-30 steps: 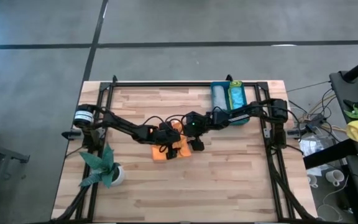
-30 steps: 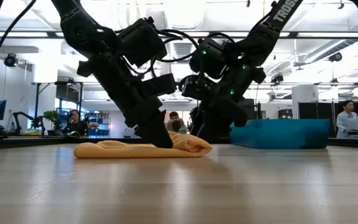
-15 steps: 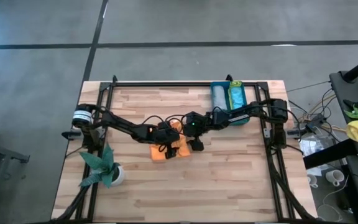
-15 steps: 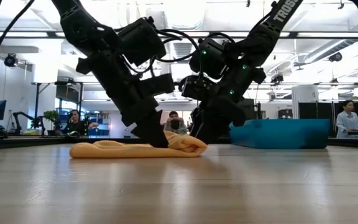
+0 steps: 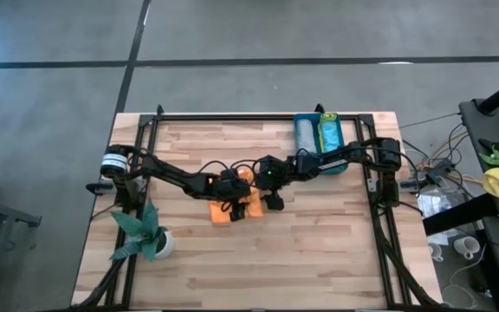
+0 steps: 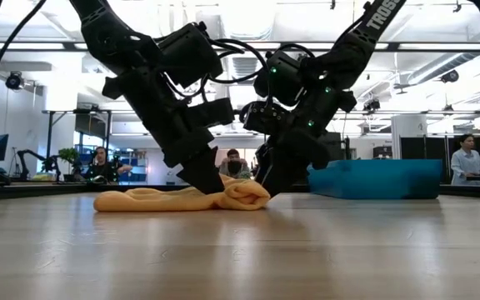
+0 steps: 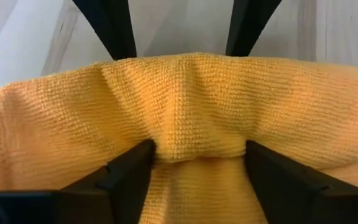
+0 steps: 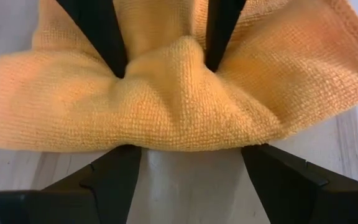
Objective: Roll microfiber towels into tight, uniform cylinder then place into a basket
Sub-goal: Roll the orange towel
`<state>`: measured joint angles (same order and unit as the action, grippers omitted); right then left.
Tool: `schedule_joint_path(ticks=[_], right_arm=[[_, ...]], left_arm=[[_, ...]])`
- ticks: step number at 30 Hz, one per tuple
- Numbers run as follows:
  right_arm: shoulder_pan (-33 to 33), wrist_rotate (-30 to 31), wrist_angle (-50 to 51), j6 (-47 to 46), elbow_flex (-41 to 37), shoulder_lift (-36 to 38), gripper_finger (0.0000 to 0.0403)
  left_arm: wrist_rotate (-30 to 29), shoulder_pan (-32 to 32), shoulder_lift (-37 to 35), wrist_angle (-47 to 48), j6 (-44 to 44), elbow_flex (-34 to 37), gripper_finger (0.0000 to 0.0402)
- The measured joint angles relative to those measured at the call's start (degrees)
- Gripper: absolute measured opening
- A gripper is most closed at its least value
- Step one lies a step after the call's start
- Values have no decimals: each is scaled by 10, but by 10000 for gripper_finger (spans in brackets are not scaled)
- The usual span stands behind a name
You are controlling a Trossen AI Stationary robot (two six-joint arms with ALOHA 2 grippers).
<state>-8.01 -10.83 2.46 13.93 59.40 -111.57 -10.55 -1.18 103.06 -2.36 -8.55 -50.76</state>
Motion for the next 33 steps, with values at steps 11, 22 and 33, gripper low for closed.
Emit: schedule_joint_path(ticks=[11,22,33], right_arm=[[0,-1,-1,-7,0,0,279],[1,-1,-4,-21,1,3,278],[1,-1,34,-20,72,6,275]], left_arm=[[0,0,-50,92,-12,-18,348],[1,-1,-143,177,-95,54,352],[5,-1,-123,178,-106,73,352]])
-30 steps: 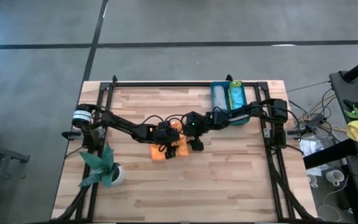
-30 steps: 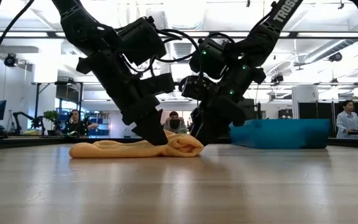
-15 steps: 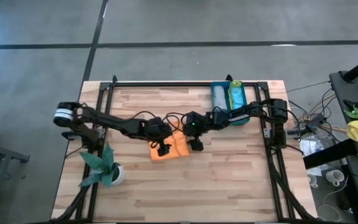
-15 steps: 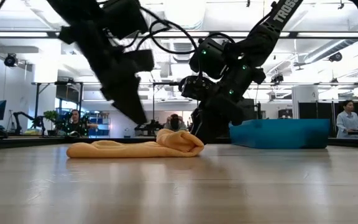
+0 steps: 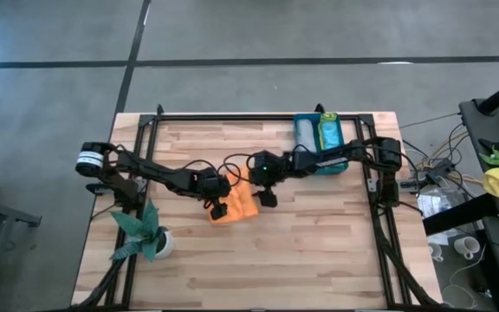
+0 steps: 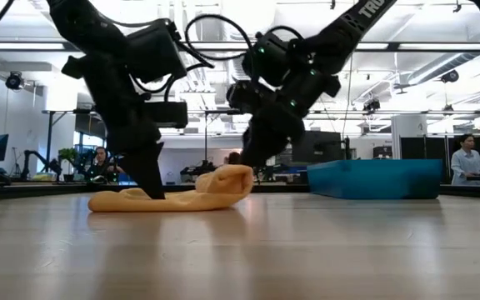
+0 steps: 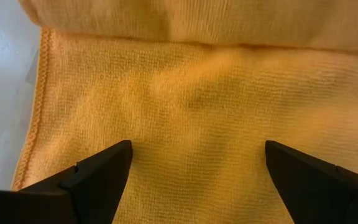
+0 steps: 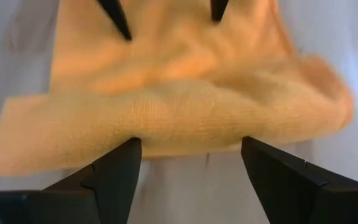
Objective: Roll microfiber towels into tight, uniform cylinder then place into a basket
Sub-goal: Roll the orange towel
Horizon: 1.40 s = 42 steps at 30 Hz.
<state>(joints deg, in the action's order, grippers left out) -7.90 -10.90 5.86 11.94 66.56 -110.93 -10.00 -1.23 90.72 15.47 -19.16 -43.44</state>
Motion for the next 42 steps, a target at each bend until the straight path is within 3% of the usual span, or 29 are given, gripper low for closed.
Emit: schedule_joint_path(ticks=[22,34,42], right_arm=[[11,-30,40,-14,104,-90,267],[11,-29,47,7,89,-91,273],[15,-27,54,5,83,-90,275]], left_arm=[[11,0,-16,-2,34,-21,352],[-36,21,33,-247,142,13,352],[-39,29,68,-296,179,19,352]])
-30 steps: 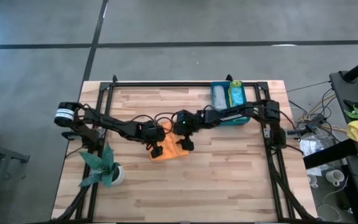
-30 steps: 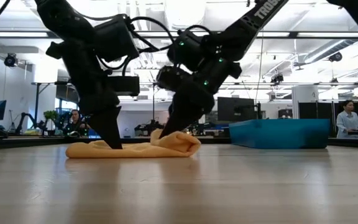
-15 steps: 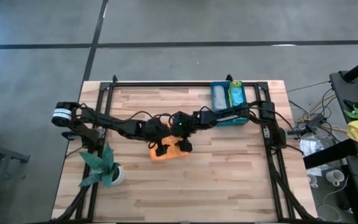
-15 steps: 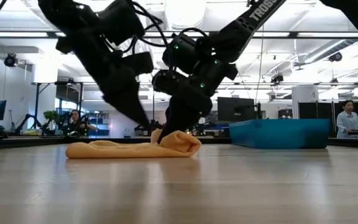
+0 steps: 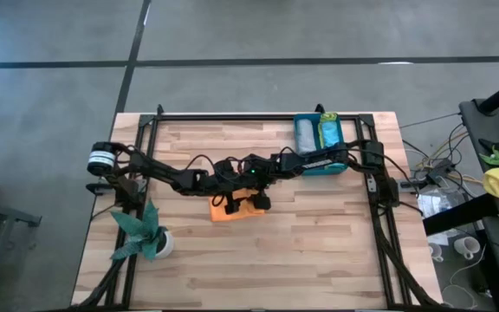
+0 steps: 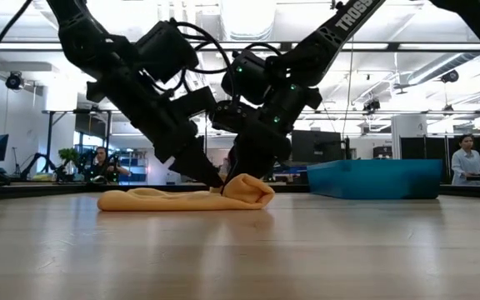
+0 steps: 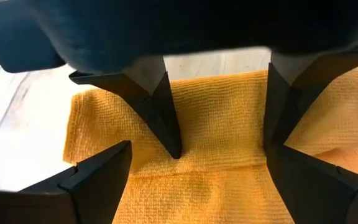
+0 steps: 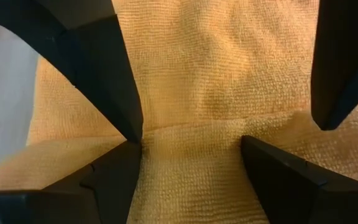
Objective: Roll microfiber towels into tight, uniform cylinder then place into a basket
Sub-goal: Roll the orange towel
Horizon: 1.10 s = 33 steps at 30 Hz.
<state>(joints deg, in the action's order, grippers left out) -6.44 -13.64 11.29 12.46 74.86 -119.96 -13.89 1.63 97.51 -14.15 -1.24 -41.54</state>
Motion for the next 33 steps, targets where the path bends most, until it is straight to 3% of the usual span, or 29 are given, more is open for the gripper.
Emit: schedule_joint_path(ticks=[4,9,14,17,21,33], right_arm=[[2,1,3,-1,0,0,272],[5,-7,-5,-7,0,0,271],[3,-6,-16,-5,-1,0,267],[3,-5,-20,-5,-2,0,271],[3,-5,-21,-22,-2,0,274],[4,-11,-15,-20,-2,6,274]], left_arm=[[3,1,-25,19,-12,1,352],[-33,11,-62,3,-40,30,352],[-29,14,-62,-147,-55,112,352],[-18,13,-46,-250,-46,142,352],[-8,13,-23,-316,-26,147,352],[23,27,110,-356,-1,110,352]])
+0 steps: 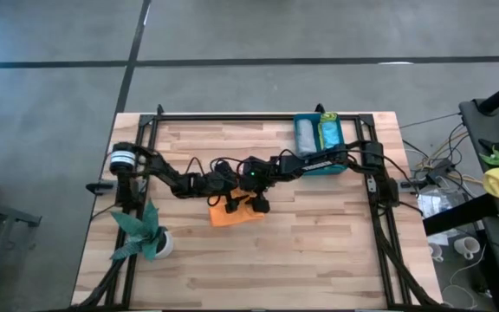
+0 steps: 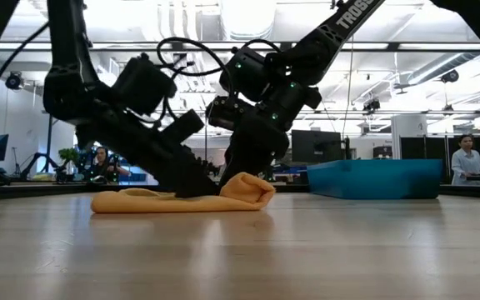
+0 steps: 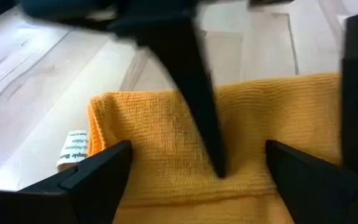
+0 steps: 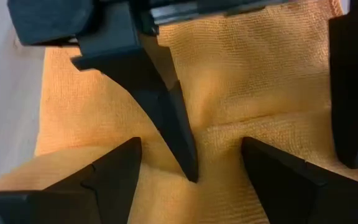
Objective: Roll microfiber towels into tight, uniform cylinder then place into a basket
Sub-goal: Roll the orange towel
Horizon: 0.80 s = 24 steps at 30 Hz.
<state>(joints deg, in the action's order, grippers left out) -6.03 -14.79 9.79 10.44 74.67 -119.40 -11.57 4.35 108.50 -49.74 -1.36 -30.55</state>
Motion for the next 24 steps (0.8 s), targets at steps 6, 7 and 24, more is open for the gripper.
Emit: schedule_joint_path(ticks=[6,7,24], right_arm=[[-4,-2,78,3,0,70,278],[-7,0,94,16,-2,84,278],[-56,7,-110,82,-153,82,279]], left_arm=[[3,1,9,-2,-15,2,352],[5,1,9,-2,-14,2,352],[8,2,-17,16,23,6,352]])
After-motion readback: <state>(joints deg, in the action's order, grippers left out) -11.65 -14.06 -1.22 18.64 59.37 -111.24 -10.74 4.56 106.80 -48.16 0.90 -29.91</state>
